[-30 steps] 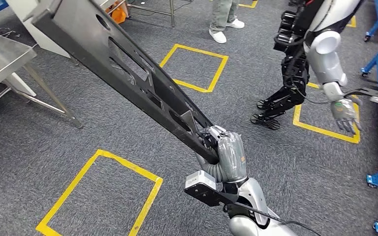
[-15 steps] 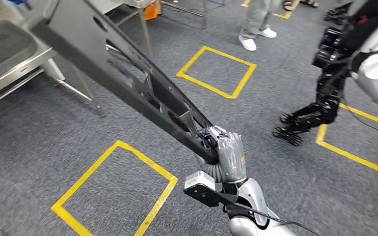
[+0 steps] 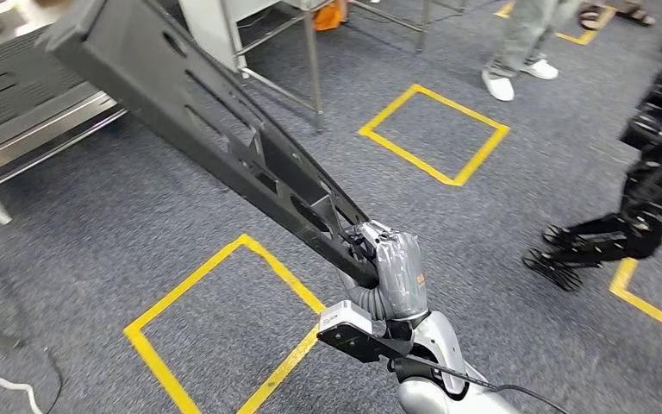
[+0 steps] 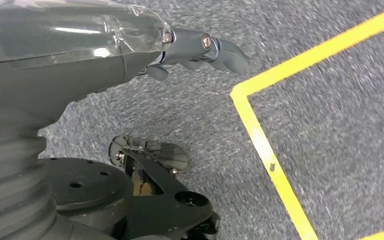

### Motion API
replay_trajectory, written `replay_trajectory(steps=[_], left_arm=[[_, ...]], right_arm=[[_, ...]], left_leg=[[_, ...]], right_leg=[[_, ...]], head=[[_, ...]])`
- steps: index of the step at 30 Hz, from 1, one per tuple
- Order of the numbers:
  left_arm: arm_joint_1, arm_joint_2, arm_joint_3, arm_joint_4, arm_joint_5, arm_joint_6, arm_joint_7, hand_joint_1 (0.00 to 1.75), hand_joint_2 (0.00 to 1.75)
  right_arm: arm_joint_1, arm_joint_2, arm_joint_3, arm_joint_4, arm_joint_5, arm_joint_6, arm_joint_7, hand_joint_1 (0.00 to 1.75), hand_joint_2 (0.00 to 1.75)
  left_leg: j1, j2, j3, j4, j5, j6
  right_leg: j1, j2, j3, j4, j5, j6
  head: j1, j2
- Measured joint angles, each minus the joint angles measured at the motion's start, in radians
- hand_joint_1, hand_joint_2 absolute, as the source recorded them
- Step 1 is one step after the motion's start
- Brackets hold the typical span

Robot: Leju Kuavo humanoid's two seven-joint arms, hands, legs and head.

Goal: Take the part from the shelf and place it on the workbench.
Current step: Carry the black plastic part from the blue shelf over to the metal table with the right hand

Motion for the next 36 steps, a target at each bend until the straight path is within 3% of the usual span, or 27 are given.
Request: replay_trajectory(steps=[1, 3, 5, 7, 8, 10, 11, 13, 14, 15, 17, 18, 20, 21, 23, 25, 27, 29, 30, 31, 33, 34, 36], left_arm=[[0.0, 0.0, 0.0, 0.0, -0.001, 0.0, 0.0, 0.0, 1.75], [0.0, 0.0, 0.0, 0.0, -0.004, 0.0, 0.0, 0.0, 1.75], [-0.002, 0.0, 0.0, 0.0, -0.01, 0.0, 0.0, 0.0, 1.75], [-0.002, 0.0, 0.0, 0.0, -0.014, 0.0, 0.001, 0.0, 1.75], [-0.002, 0.0, 0.0, 0.0, -0.016, 0.001, 0.002, 0.0, 1.75], [-0.003, 0.0, 0.0, 0.0, -0.018, 0.002, 0.003, 0.0, 1.75], [-0.005, 0.0, 0.0, 0.0, -0.019, 0.002, 0.004, 0.0, 1.75], [-0.007, 0.0, 0.0, 0.0, -0.022, 0.002, 0.006, 0.0, 1.75], [-0.006, 0.0, 0.0, 0.0, -0.023, 0.002, 0.007, 0.0, 1.75], [-0.006, 0.0, 0.0, 0.0, -0.024, 0.002, 0.007, 0.0, 1.75], [-0.005, -0.001, 0.0, 0.0, -0.025, 0.002, 0.008, 0.0, 1.75], [-0.006, -0.001, 0.0, 0.0, -0.025, 0.002, 0.008, 0.0, 1.75], [-0.006, -0.001, 0.0, 0.0, -0.025, 0.002, 0.009, 0.0, 1.75], [-0.006, -0.001, 0.0, 0.0, -0.025, 0.002, 0.009, 0.0, 1.75], [-0.004, -0.001, 0.0, 0.0, -0.025, 0.002, 0.009, 0.0, 1.75], [-0.005, 0.0, 0.0, 0.0, -0.025, 0.002, 0.009, 0.0, 1.75], [-0.006, 0.0, 0.0, 0.0, -0.025, 0.002, 0.009, 0.0, 1.75], [-0.005, 0.0, 0.0, 0.0, -0.025, 0.002, 0.009, 0.0, 1.75], [-0.004, 0.0, 0.0, 0.0, -0.025, 0.002, 0.009, 0.0, 1.75], [-0.003, 0.0, 0.0, 0.0, -0.025, 0.002, 0.009, 0.0, 1.75], [-0.004, 0.0, 0.0, 0.0, -0.025, 0.002, 0.009, 0.0, 1.75], [-0.005, 0.0, 0.0, 0.0, -0.025, 0.002, 0.009, 0.0, 1.75], [-0.005, 0.0, 0.0, 0.0, -0.025, 0.002, 0.009, 0.0, 1.75]], right_arm=[[0.0, 0.0, 0.0, 0.0, 0.003, 0.0, 0.0, 1.75, 1.75], [-0.002, 0.0, 0.0, 0.0, 0.01, 0.0, -0.002, 1.75, 1.75], [-0.005, 0.0, 0.001, 0.0, 0.017, 0.0, -0.005, 1.75, 1.75], [-0.006, 0.0, 0.002, 0.0, 0.024, 0.0, -0.009, 1.75, 1.75], [-0.006, 0.0, 0.003, 0.0, 0.027, 0.0, -0.01, 1.75, 1.75], [-0.009, 0.0, 0.004, 0.0, 0.03, 0.0, -0.011, 1.75, 1.75], [-0.01, 0.0, 0.005, 0.0, 0.03, 0.0, -0.011, 1.75, 1.75], [-0.009, 0.0, 0.007, 0.0, 0.031, 0.0, -0.01, 1.75, 1.75], [-0.008, 0.0, 0.007, 0.0, 0.03, 0.0, -0.01, 1.75, 1.75], [-0.007, 0.0, 0.008, 0.0, 0.03, 0.0, -0.01, 1.75, 1.75], [-0.008, -0.001, 0.009, 0.0, 0.03, 0.0, -0.009, 1.75, 1.75], [-0.009, -0.001, 0.009, 0.0, 0.03, 0.0, -0.009, 1.75, 1.75], [-0.009, -0.001, 0.012, 0.0, 0.03, 0.0, -0.008, 1.75, 1.75], [-0.009, -0.002, 0.014, 0.0, 0.029, 0.0, -0.008, 1.75, 1.75], [-0.012, -0.003, 0.016, 0.0, 0.03, 0.0, -0.005, 1.75, 1.75], [-0.016, -0.003, 0.017, 0.0, 0.032, 0.0, -0.001, 1.75, 1.75], [-0.017, -0.003, 0.018, 0.0, 0.034, 0.0, 0.001, 1.75, 1.75], [-0.016, -0.003, 0.018, 0.0, 0.036, 0.0, 0.004, 1.75, 1.75], [-0.016, -0.003, 0.018, 0.0, 0.038, 0.0, 0.005, 1.75, 1.75], [-0.016, -0.003, 0.018, 0.0, 0.039, 0.0, 0.006, 1.75, 1.75], [-0.017, -0.003, 0.018, 0.0, 0.041, 0.0, 0.008, 1.75, 1.75], [-0.017, -0.003, 0.018, 0.0, 0.041, 0.0, 0.008, 1.75, 1.75], [-0.017, -0.003, 0.018, 0.0, 0.041, 0.0, 0.009, 1.75, 1.75]], left_leg=[[-0.001, 0.007, 0.025, -0.054, 0.035, 0.003], [-0.009, 0.044, 0.089, -0.192, 0.095, 0.015], [-0.02, 0.066, 0.116, -0.256, 0.11, 0.026], [-0.021, 0.049, 0.118, -0.263, 0.111, 0.036], [-0.019, 0.039, 0.123, -0.27, 0.113, 0.041], [-0.011, 0.022, 0.134, -0.285, 0.118, 0.053], [-0.011, 0.013, 0.136, -0.287, 0.118, 0.057], [-0.011, -0.01, 0.136, -0.286, 0.117, 0.061], [-0.011, -0.023, 0.137, -0.285, 0.116, 0.061], [-0.011, -0.038, 0.138, -0.283, 0.115, 0.06], [-0.008, -0.067, 0.138, -0.274, 0.11, 0.054], [-0.007, -0.08, 0.134, -0.266, 0.106, 0.049], [-0.005, -0.103, 0.123, -0.254, 0.101, 0.037], [-0.004, -0.114, 0.118, -0.253, 0.102, 0.031], [-0.001, -0.123, 0.116, -0.251, 0.102, 0.021], [-0.004, -0.08, 0.097, -0.204, 0.075, 0.01], [-0.004, -0.021, 0.04, -0.087, 0.018, 0.001], [0.001, -0.003, -0.014, 0.013, -0.012, -0.002], [0.001, 0.0, -0.017, 0.014, -0.001, -0.002], [0.001, 0.004, 0.001, -0.025, 0.028, 0.001], [-0.005, 0.032, 0.07, -0.162, 0.093, 0.013], [-0.01, 0.048, 0.096, -0.217, 0.111, 0.02], [-0.02, 0.061, 0.11, -0.252, 0.112, 0.031]], right_leg=[[0.0, -0.013, 0.005, 0.0, -0.003, 0.001], [0.002, -0.034, 0.014, -0.001, -0.011, 0.007], [0.004, -0.05, 0.02, -0.002, -0.017, 0.014], [0.002, -0.063, 0.027, -0.004, -0.022, 0.024], [0.001, -0.053, 0.03, 0.0, -0.028, 0.028], [-0.001, -0.003, 0.011, 0.055, -0.064, 0.033], [-0.003, 0.025, -0.015, 0.11, -0.093, 0.034], [-0.003, 0.046, -0.083, 0.234, -0.141, 0.036], [-0.002, 0.048, -0.104, 0.265, -0.14, 0.037], [-0.003, 0.05, -0.108, 0.258, -0.119, 0.037], [-0.007, 0.07, -0.066, 0.143, -0.04, 0.038], [-0.01, 0.096, -0.042, 0.079, -0.012, 0.039], [-0.013, 0.133, -0.02, 0.017, 0.005, 0.038], [-0.012, 0.136, -0.02, 0.016, 0.003, 0.035], [-0.01, 0.111, -0.016, 0.012, 0.005, 0.025], [-0.012, 0.082, -0.007, 0.004, 0.006, 0.015], [-0.01, 0.051, -0.001, 0.001, 0.003, 0.008], [-0.006, 0.022, 0.002, 0.001, -0.002, 0.005], [-0.006, 0.008, 0.004, 0.001, -0.005, 0.006], [-0.005, -0.004, 0.009, 0.001, -0.009, 0.007], [-0.004, -0.027, 0.02, 0.0, -0.017, 0.011], [-0.003, -0.036, 0.025, -0.001, -0.021, 0.015], [-0.003, -0.052, 0.033, -0.005, -0.026, 0.024]], head=[[0.0, 0.0], [0.0, 0.0], [0.001, 0.0], [0.001, 0.0], [0.001, 0.0], [0.002, 0.0], [0.004, 0.0], [0.007, 0.0], [0.008, 0.0], [0.008, 0.0], [0.009, 0.0], [0.009, 0.0], [0.009, 0.0], [0.008, 0.0], [0.008, 0.0], [0.003, 0.0], [-0.003, 0.0], [-0.003, 0.0], [-0.003, 0.0], [-0.003, 0.0], [-0.002, 0.0], [-0.002, 0.0], [-0.002, 0.0]])
